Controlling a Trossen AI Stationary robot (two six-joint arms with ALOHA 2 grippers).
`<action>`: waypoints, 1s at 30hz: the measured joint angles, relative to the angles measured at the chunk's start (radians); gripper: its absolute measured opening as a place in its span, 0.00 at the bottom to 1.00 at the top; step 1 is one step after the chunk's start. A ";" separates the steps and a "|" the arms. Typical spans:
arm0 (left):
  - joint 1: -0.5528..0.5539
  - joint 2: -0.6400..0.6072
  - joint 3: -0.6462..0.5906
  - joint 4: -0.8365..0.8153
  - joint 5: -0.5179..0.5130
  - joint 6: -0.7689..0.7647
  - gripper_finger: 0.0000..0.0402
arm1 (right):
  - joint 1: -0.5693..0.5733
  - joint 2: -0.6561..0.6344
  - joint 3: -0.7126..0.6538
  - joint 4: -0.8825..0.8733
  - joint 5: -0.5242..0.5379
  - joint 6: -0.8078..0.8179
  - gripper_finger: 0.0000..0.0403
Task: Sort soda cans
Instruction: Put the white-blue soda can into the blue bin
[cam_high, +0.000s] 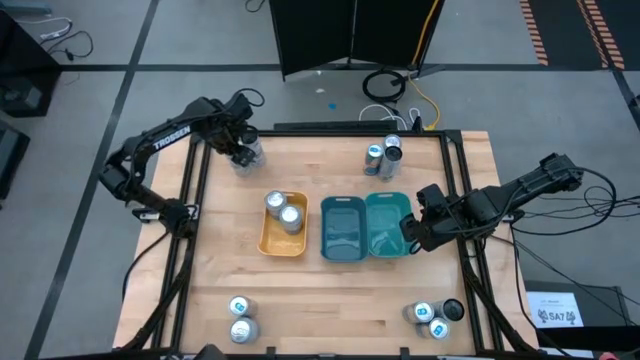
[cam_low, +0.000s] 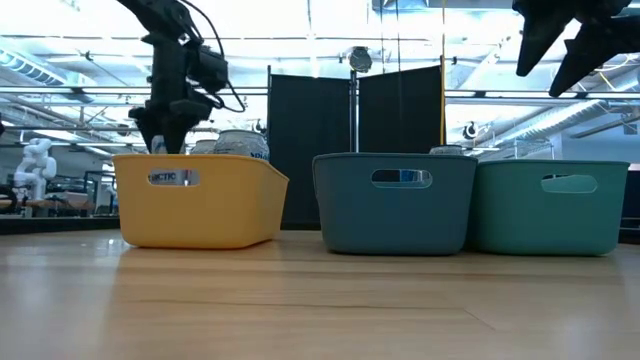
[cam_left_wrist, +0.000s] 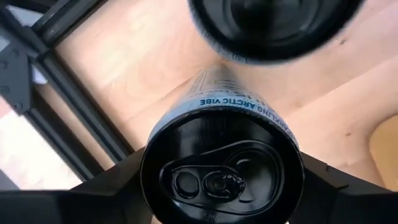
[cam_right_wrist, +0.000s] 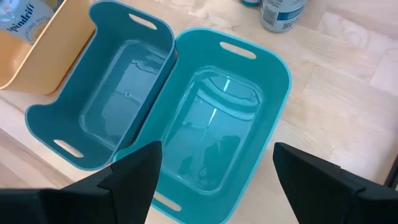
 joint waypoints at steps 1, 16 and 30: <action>-0.006 -0.012 0.007 -0.016 0.000 -0.010 0.68 | 0.000 0.000 0.000 0.000 0.000 -0.006 0.74; -0.165 -0.196 0.227 0.088 0.246 -0.133 0.69 | 0.000 0.000 0.000 0.000 0.005 -0.022 0.74; -0.598 0.129 0.564 0.376 0.239 -0.042 0.69 | 0.000 0.000 0.000 0.016 0.023 -0.014 0.74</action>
